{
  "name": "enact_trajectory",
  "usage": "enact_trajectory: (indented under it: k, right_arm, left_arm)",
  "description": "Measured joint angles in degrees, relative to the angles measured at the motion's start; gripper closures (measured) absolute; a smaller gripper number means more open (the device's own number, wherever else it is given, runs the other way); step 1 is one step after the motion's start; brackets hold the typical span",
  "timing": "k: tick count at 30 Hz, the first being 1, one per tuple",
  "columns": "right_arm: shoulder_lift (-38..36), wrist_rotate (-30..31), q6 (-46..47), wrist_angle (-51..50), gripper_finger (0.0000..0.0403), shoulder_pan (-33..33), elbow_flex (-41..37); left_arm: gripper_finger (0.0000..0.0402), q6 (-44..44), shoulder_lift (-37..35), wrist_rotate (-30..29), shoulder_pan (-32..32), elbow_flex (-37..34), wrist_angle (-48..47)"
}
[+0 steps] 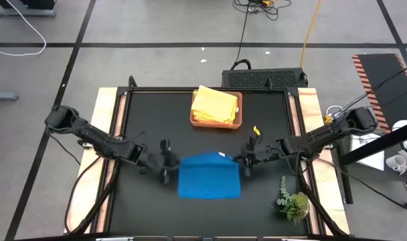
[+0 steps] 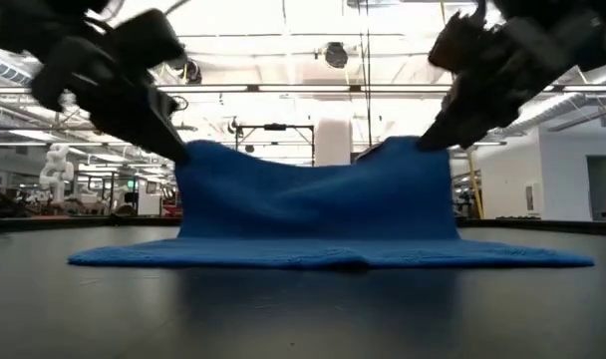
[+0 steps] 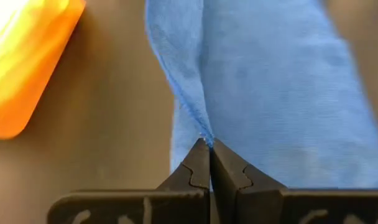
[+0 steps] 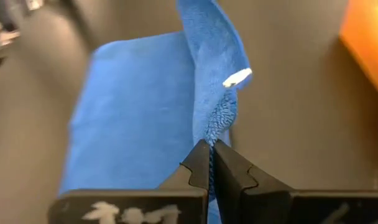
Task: Fold microfiber towels
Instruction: Fold the blue microfiber cloth
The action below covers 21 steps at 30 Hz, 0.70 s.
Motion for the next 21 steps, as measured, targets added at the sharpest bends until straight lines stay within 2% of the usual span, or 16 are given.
enact_trajectory:
  k: [5,9,16,21]
  right_arm:
    - [0.0,1.5,-0.8,0.4,0.0403,6.8,0.0]
    - [2.0,3.5,-0.4,0.9,0.0403,10.8,0.0]
    - [12.9,1.6,-0.2,10.5,0.0399,14.2,0.0]
    - [17.8,-3.1,2.1,15.8,0.0365,16.0,0.0]
  left_arm:
    - [0.0401,0.1,1.7,-4.3,-8.0,0.0,4.3]
    - [0.0401,0.0,5.7,-5.5,-11.8,0.0,8.8]
    - [0.0395,-1.1,13.8,-5.9,-13.4,0.0,12.1]
    - [0.0369,-3.8,15.3,-2.2,-14.2,0.0,15.2]
